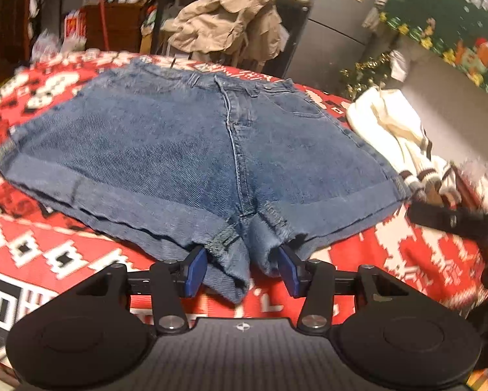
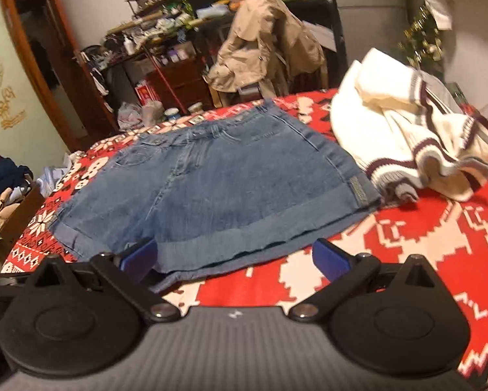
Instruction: Fold clothes
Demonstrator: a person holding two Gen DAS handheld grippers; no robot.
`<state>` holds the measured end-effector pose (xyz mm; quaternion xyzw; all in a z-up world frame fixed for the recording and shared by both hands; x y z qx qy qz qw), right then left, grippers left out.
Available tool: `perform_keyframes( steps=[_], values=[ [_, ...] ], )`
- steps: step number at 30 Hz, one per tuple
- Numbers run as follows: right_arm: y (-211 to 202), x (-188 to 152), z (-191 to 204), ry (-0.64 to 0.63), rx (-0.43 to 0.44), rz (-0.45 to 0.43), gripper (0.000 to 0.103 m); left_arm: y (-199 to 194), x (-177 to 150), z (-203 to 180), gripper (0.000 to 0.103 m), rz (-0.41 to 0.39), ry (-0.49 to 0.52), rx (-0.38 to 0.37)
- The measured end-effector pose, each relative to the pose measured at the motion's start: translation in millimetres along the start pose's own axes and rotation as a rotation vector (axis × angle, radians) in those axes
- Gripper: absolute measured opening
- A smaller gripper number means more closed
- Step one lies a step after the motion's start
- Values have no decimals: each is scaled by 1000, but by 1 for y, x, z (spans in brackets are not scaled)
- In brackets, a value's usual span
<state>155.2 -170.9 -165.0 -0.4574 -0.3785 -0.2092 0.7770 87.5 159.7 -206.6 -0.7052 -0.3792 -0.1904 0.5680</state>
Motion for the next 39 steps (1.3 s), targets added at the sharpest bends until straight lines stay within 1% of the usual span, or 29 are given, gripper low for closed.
perform_keyframes(
  steps=[1, 3, 6, 9, 10, 13, 14, 15, 17, 18, 19, 20, 21, 22, 23, 25, 27, 28, 30, 31, 32, 33, 34, 35, 36, 37, 39],
  values=[
    [0, 0, 1, -12, -1, 3, 102, 3, 0, 0, 48, 10, -24, -6],
    [3, -2, 5, -78, -50, -6, 102, 8, -1, -3, 48, 16, -32, -3],
    [5, -6, 14, -154, -102, -26, 102, 8, -1, -5, 48, -19, -44, 29],
    [7, -6, 17, -121, -105, -22, 102, 7, -1, -5, 47, -71, -52, 64],
    [7, -6, 17, -111, -114, -18, 102, 9, -2, -6, 46, -69, -40, 74],
    [11, -6, 18, -145, -172, 10, 102, 16, -4, -8, 46, -49, -20, 102],
    [10, -5, 20, -161, -169, -5, 102, 17, -4, -8, 46, -52, -17, 104],
    [5, -3, 21, -185, -171, -41, 102, 17, -4, -7, 46, -58, -20, 108],
    [-5, 2, 28, -237, -195, -148, 102, 18, -4, -7, 46, -70, -23, 113],
    [-11, 3, 31, -246, -216, -195, 102, 18, -4, -9, 39, -72, 0, 119],
    [-15, 4, 32, -243, -238, -223, 102, 18, -5, -12, 32, -74, 23, 126],
    [-15, 5, 32, -224, -260, -215, 102, 18, -5, -15, 22, -75, 46, 132],
    [-11, 6, 27, -183, -271, -171, 102, 16, -7, -21, 14, -84, 87, 139],
    [-7, 8, 22, -142, -281, -127, 102, 16, -9, -25, 12, -91, 122, 153],
    [1, 8, 14, -80, -260, -36, 102, 15, -12, -30, 12, -99, 157, 167],
    [9, 7, 8, -65, -188, 26, 101, 13, -17, -39, 11, -114, 226, 194],
    [14, 4, 9, -160, -261, 44, 97, 13, -21, -45, 10, -118, 277, 213],
    [15, 3, 10, -208, -282, 62, 97, 14, -23, -47, 9, -115, 294, 219],
    [16, 1, 4, -201, -325, 80, 97, 16, -24, -47, 9, -102, 292, 222],
    [16, 2, -2, -183, -332, 78, 96, 16, -24, -46, 9, -96, 290, 222],
    [16, 4, -8, -165, -338, 75, 93, 17, -24, -45, 9, -91, 288, 223],
    [17, 5, -14, -160, -343, 79, 80, 18, -24, -45, 9, -90, 286, 220],
    [19, 7, -19, -156, -349, 83, 56, 18, -24, -44, 8, -89, 280, 215],
    [20, 9, -25, -152, -354, 87, 43, 18, -24, -43, 8, -88, 273, 211],
    [21, 11, -31, -147, -359, 91, 24, 17, -23, -42, 8, -85, 265, 204],
    [22, 12, -38, -132, -352, 90, 15, 16, -23, -41, 8, -82, 256, 196],
    [21, 15, -48, -101, -333, 93, 6, 11, -22, -39, 8, -67, 229, 166]
  ],
)
Point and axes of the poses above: each gripper's, at about its wrist camera, not at the fingertips, and y roughly the way its jaws point, z to its left, x to its top, the point moved 4 cm from there along y, roughly the way its jaws point, and after that the axes turned 6 degrees about -z, right-handed, at the moved point
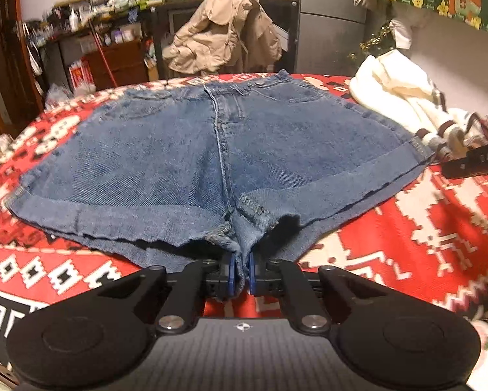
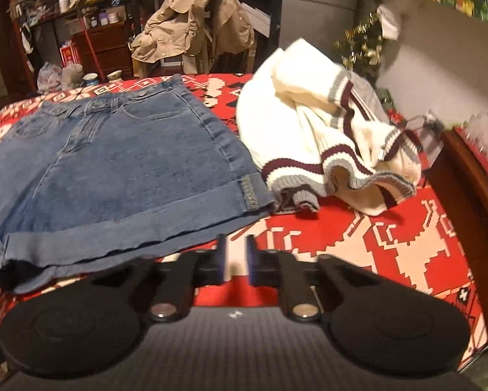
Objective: Fold clothes
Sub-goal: 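Grasp the shorts waistband with the right gripper while the left gripper holds the crotch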
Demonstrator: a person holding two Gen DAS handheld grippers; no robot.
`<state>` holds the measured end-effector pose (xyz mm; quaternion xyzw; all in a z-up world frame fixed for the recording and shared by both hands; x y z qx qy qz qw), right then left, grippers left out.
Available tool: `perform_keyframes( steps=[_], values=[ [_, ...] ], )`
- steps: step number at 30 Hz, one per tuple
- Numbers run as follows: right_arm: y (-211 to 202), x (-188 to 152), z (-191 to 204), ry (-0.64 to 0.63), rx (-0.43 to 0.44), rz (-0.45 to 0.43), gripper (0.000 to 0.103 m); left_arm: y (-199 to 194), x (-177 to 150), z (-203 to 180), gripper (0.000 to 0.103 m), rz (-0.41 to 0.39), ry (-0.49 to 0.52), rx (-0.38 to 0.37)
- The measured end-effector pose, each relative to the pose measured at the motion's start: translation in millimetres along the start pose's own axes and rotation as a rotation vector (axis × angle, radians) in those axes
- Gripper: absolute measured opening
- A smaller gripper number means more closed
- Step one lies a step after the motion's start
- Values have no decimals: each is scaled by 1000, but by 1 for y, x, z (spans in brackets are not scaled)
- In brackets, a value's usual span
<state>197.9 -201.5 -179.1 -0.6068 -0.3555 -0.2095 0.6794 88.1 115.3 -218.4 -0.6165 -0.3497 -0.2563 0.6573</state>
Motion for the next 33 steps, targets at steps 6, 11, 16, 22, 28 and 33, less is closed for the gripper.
perform_keyframes(
  steps=[6, 11, 16, 22, 28, 33],
  values=[
    [-17, 3, -8, 87, 137, -77, 15, -26, 3, 5, 18, 3, -48, -79],
    [-29, 11, -9, 178, 225, -144, 42, -53, 7, 11, 38, -21, -82, -132],
    [-30, 33, 5, 172, 285, -223, 79, -49, 49, 45, 47, -69, -191, -159],
    [16, 102, 36, 42, 337, -249, 78, 28, 146, 111, 57, -189, -99, -123],
    [104, 170, 55, 3, 337, -128, 75, 119, 207, 172, 58, -93, -188, -62],
    [160, 193, 59, 23, 279, -3, 66, 162, 225, 192, 54, 74, -193, -14]
  ],
)
Point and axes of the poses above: each gripper's, at about its wrist camera, not at the fingertips, and y roughly the way its jaws point, z to its left, x to its top, the point moved 4 cm from there along y, roughly the way its jaws point, and after that the axes turned 6 degrees about -z, right-handed, at the moved point
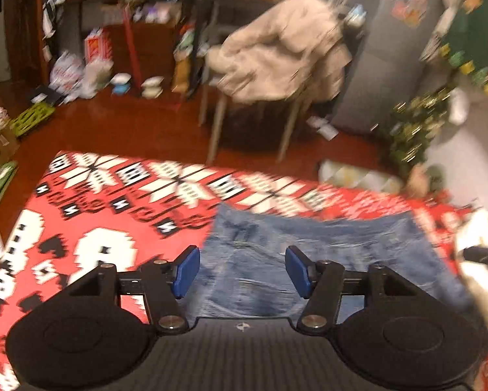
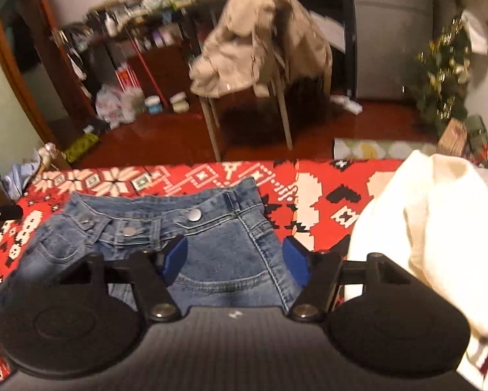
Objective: Fold clothes
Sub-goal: 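Grasp the shorts waistband with the right gripper while the left gripper holds the crotch, then lift the denim shorts off the bedspread with both grippers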
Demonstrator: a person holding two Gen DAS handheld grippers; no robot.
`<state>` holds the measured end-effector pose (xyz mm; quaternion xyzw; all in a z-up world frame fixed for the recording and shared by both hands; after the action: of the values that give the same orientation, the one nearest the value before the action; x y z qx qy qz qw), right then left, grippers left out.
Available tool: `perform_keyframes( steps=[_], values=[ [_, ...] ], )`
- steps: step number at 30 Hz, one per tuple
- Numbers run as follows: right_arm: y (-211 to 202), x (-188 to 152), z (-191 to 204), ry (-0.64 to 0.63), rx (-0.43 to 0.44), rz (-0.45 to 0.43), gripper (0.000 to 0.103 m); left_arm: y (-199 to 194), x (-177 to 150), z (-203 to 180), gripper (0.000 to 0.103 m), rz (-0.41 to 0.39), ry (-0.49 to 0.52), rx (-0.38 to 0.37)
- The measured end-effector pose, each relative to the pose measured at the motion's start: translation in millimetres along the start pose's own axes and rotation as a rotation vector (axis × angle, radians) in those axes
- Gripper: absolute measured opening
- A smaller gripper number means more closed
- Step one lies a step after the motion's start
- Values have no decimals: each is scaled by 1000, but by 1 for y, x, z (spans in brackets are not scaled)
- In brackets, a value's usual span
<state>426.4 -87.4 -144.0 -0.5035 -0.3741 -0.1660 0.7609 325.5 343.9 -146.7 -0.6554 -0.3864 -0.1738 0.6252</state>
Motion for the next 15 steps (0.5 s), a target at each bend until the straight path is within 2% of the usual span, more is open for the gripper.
perform_keyframes(
  steps=[4, 8, 11, 13, 15],
  values=[
    [19, 30, 1, 39, 11, 55, 65, 25, 18, 2, 47, 104, 36, 23],
    [47, 55, 10, 17, -13, 104, 64, 48, 31, 0, 47, 144, 69, 0],
    [79, 60, 11, -9, -48, 167, 53, 68, 41, 7, 47, 176, 34, -23],
    [101, 60, 7, -3, -64, 215, 36, 84, 44, 14, 47, 196, 11, -33],
    [122, 60, -2, 21, -87, 246, 34, 96, 45, 21, 47, 223, -14, -40]
  ],
)
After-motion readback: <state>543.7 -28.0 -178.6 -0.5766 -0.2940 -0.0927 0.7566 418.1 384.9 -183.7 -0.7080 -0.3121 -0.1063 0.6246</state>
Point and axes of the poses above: each gripper's, at about its wrist camera, not at the fingertips, and y roughly the way its jaws point, z to its left, x to its top, the point moved 4 cm from there along y, roughly the way its jaws point, and after that the axes turned 6 degrees about -z, right-handed, at the moved point
